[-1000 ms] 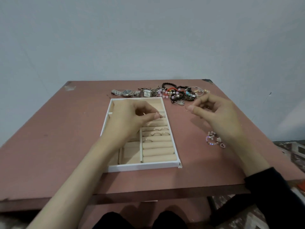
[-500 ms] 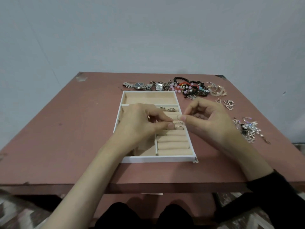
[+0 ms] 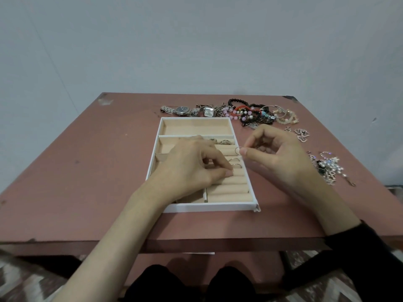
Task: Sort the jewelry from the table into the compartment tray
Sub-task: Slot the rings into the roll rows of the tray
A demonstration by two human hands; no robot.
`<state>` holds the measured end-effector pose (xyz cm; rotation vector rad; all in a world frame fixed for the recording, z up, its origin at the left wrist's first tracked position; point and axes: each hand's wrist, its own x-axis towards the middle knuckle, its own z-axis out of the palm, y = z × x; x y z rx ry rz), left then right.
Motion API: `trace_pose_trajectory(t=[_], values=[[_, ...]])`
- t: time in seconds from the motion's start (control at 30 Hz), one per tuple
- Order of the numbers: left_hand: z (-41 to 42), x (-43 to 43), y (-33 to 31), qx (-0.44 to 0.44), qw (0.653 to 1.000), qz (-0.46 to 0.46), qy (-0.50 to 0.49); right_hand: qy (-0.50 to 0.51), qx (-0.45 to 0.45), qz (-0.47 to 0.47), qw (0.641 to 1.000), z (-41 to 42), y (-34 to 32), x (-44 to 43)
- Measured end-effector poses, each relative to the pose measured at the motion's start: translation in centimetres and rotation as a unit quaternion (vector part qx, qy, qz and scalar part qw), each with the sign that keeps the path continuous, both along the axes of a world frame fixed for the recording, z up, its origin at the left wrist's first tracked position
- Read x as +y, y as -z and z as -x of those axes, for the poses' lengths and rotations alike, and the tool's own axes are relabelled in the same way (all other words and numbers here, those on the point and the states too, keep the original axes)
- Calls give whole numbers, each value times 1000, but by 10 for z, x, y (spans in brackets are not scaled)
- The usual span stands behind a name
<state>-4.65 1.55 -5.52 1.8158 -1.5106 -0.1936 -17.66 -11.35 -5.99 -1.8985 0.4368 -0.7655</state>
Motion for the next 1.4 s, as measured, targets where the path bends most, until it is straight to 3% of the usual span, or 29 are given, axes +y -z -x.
trace_pose_trajectory(t=[0.77,0.93,1.4], values=[[-8,-3,5,-36,999,31,-8,-40,41,24,998,7,-2,0],[-8,-2,2,-12,993,99,-60,-79,99,51,991,13,-6,-3],[-6,-1,-1,-13,988,128,-83,-136,222,154,953,4,-23,-7]])
